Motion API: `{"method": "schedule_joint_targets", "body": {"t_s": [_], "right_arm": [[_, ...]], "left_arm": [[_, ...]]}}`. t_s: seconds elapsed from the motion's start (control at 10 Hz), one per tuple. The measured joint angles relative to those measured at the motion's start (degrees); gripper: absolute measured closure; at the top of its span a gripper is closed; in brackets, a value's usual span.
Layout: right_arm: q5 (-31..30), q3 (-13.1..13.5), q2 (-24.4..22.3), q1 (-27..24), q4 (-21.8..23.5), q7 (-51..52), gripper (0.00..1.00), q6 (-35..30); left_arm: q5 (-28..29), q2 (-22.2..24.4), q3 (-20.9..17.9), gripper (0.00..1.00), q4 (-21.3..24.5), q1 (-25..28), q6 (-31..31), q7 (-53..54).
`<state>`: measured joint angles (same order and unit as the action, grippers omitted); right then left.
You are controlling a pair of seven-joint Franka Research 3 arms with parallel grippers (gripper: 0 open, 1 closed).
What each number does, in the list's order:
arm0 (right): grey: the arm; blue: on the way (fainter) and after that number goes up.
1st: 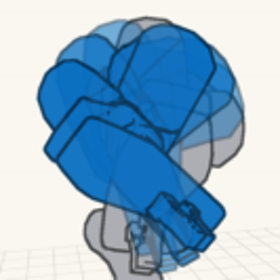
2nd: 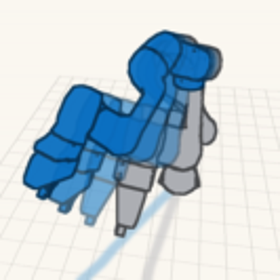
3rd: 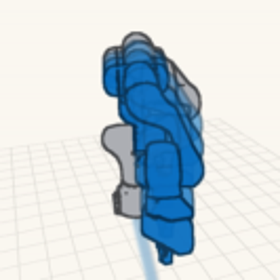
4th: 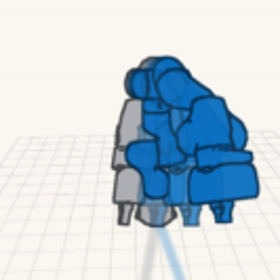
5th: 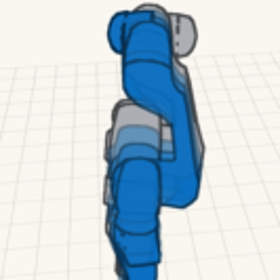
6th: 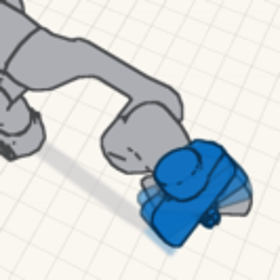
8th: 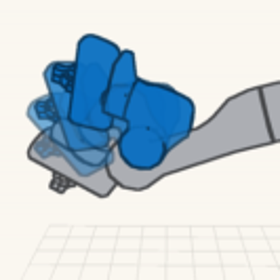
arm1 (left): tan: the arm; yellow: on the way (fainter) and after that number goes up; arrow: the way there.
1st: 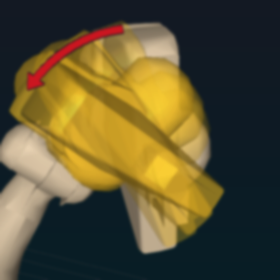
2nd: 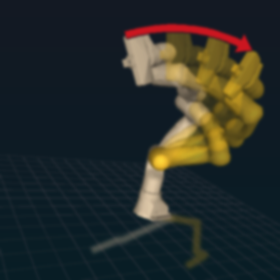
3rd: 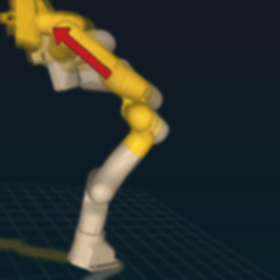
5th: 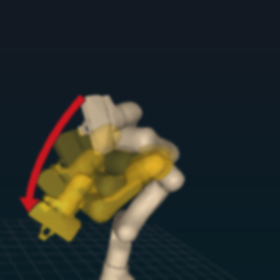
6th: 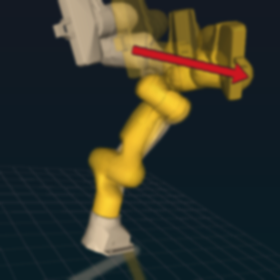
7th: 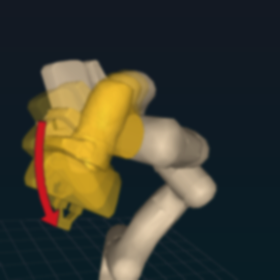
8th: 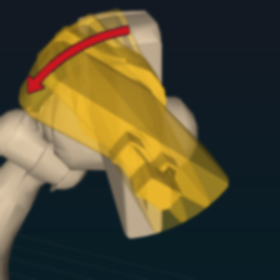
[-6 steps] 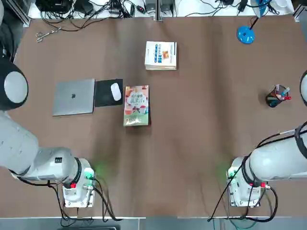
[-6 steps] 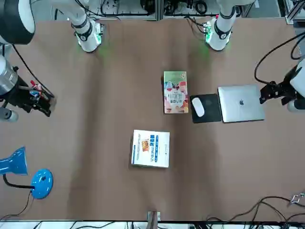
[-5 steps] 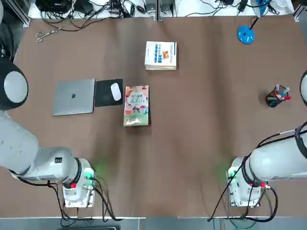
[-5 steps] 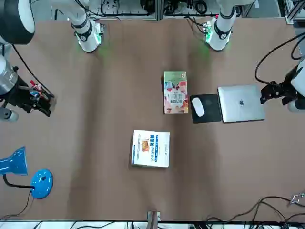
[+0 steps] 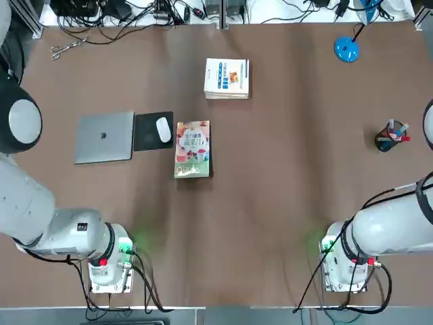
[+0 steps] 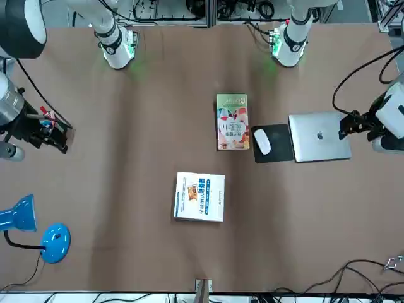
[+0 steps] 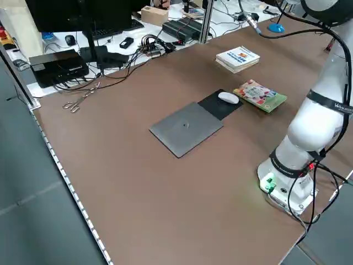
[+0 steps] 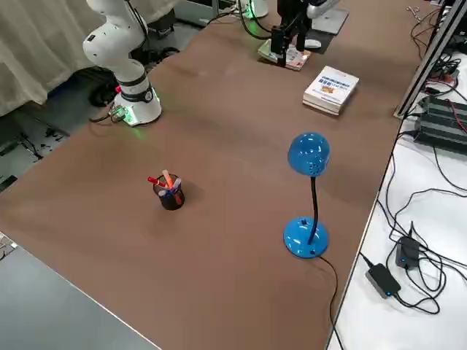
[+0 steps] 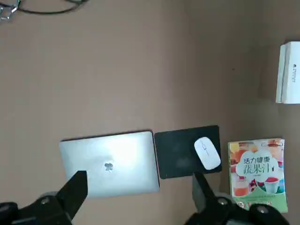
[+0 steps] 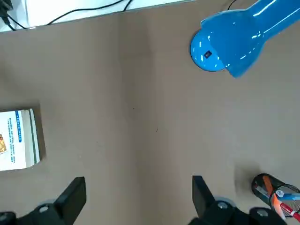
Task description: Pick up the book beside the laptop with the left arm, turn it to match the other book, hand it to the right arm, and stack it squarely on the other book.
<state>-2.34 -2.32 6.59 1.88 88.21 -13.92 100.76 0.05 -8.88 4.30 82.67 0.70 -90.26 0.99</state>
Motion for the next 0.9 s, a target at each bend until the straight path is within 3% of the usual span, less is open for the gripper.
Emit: {"method": "schedule_joint_targets", "body": {"t_s": [0.2,0.3,0.5,0.7,0.9], "right_arm": [[0.00,-0.02,0.00,0.00,-0.09,-0.01,0.00,0.02],[0.00,-0.04,0.00,0.01,-0.13,-0.02,0.00,0.05],[0.00,-0.15,0.00,0.06,-0.18,-0.04,0.00,0.07],[0.00,-0.40,0.00,0.31,-0.21,-0.13,0.00,0.07],[0.00,-0.42,0.00,0.35,-0.41,-0.14,0.00,0.11]], "left_arm": [[-4.60,1.50,0.05,0.02,3.63,0.00,0.93,0.01],[-7.23,3.75,0.13,0.02,8.36,-0.04,1.02,0.01],[-13.09,9.56,0.22,0.03,20.56,-0.16,-0.95,-0.08],[-19.18,17.17,0.66,0.02,36.20,-0.86,-8.54,-0.15],[-24.83,23.60,5.07,0.02,50.66,-0.85,-15.92,-0.14]]}}
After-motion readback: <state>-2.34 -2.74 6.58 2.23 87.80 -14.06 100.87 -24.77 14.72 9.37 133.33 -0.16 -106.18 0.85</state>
